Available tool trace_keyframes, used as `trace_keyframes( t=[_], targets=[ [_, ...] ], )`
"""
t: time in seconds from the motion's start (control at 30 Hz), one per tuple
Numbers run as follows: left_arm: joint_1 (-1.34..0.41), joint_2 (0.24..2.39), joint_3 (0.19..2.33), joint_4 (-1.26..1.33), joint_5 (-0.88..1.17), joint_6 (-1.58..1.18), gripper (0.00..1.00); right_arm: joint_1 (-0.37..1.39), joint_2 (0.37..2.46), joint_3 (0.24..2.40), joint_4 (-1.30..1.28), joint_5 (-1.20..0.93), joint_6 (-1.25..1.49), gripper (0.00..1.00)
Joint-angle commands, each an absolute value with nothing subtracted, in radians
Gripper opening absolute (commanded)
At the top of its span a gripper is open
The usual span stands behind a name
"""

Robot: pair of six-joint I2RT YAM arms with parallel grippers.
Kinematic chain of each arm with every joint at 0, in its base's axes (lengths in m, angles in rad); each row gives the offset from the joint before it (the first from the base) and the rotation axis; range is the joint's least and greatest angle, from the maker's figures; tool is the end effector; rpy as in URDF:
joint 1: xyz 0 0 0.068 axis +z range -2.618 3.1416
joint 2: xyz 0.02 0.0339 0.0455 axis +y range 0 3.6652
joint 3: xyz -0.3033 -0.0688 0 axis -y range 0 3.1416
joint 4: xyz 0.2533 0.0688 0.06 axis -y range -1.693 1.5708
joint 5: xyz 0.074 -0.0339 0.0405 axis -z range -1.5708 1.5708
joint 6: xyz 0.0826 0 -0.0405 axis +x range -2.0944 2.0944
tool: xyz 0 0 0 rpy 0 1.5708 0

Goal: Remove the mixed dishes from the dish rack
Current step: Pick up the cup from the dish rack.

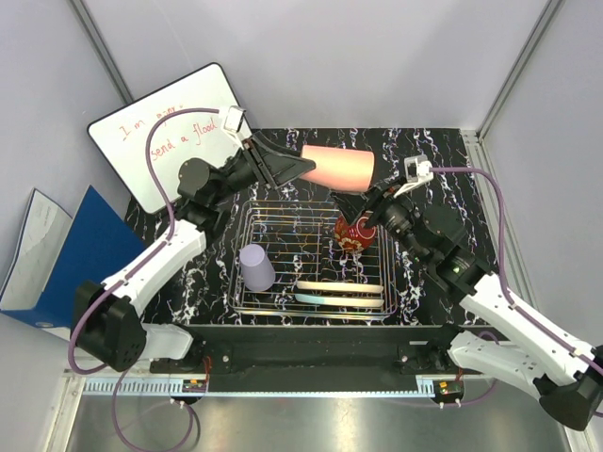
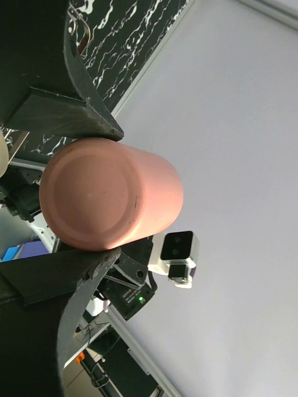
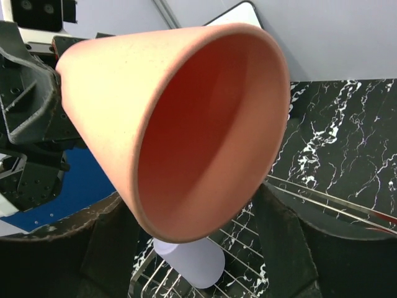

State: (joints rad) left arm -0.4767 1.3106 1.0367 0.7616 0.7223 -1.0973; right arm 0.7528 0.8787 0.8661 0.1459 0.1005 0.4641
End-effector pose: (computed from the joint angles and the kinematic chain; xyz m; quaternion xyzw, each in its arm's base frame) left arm 0.2612 -0.1964 0.4596 0.1411 0.5516 -0.6963 0.4369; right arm 0.1774 0.1548 0.4246 -0.0572 0.6562 0.4025 0.6357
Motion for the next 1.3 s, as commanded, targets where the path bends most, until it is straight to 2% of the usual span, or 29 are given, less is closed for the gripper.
trace_keyframes(
  t=[0.0,0.03,0.1,0.23,0.4,0.9,1.03,1.1,1.13,1.17,1.2,1.27],
  targets=[
    [-0.495,1.284,1.034,0.841,0.821,-1.127,0.0,0.753,0.908,0.92,0.225,0.08,0.459,0.75],
    [-0.495,1.282,1.032,0.835,0.819,-1.124,0.0,0.753,0.897,0.913,0.225,0.115,0.463,0.8],
    [-0.494,1.267,1.034,0.789,0.798,-1.095,0.0,0.753,0.868,0.905,0.204,0.17,0.456,0.99],
    [-0.494,1.236,1.074,0.645,0.744,-0.996,0.0,0.753,0.78,0.884,0.104,0.264,0.428,1.0],
    [-0.494,1.233,1.081,0.618,0.723,-0.963,0.0,0.753,0.67,0.876,0.066,0.292,0.402,1.0],
    [-0.495,1.259,1.043,0.73,0.733,-1.054,0.0,0.753,0.81,0.965,0.092,0.124,0.411,1.0],
    [-0.497,1.267,1.039,0.735,0.745,-1.066,0.0,0.753,0.853,0.985,0.126,0.084,0.414,0.86],
    [-0.497,1.27,1.029,0.742,0.749,-1.072,0.0,0.753,0.871,0.995,0.138,0.068,0.416,0.56],
    [-0.497,1.27,1.028,0.745,0.753,-1.075,0.0,0.752,0.874,0.997,0.138,0.066,0.419,0.37],
    [-0.499,1.272,1.025,0.746,0.755,-1.075,0.0,0.753,0.882,1.002,0.14,0.066,0.42,0.06],
    [-0.497,1.272,1.022,0.744,0.758,-1.075,0.0,0.753,0.884,1.005,0.137,0.067,0.422,0.0],
    [-0.497,1.272,1.028,0.707,0.759,-1.065,0.02,0.753,0.881,1.009,0.129,0.092,0.423,0.0]
  ],
)
